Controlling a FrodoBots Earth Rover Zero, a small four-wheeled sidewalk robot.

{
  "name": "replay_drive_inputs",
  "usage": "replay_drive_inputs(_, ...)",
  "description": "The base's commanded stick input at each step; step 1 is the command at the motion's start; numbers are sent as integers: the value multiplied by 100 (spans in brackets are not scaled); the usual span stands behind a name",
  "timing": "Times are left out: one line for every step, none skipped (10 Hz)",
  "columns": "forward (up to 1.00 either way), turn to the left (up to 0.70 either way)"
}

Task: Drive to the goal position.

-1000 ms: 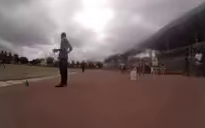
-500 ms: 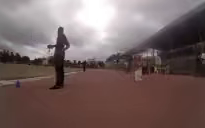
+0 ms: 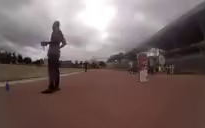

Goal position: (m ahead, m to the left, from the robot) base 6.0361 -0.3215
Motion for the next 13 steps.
replay_drive_inputs(100,0)
replay_drive_inputs(100,0)
replay_drive_inputs(100,0)
replay_drive_inputs(100,0)
replay_drive_inputs(100,0)
replay_drive_inputs(100,0)
replay_drive_inputs(100,-1)
replay_drive_inputs(100,-14)
replay_drive_inputs(100,-27)
replay_drive_inputs(100,-27)
replay_drive_inputs(100,0)
replay_drive_inputs(100,0)
replay_drive_inputs(100,0)
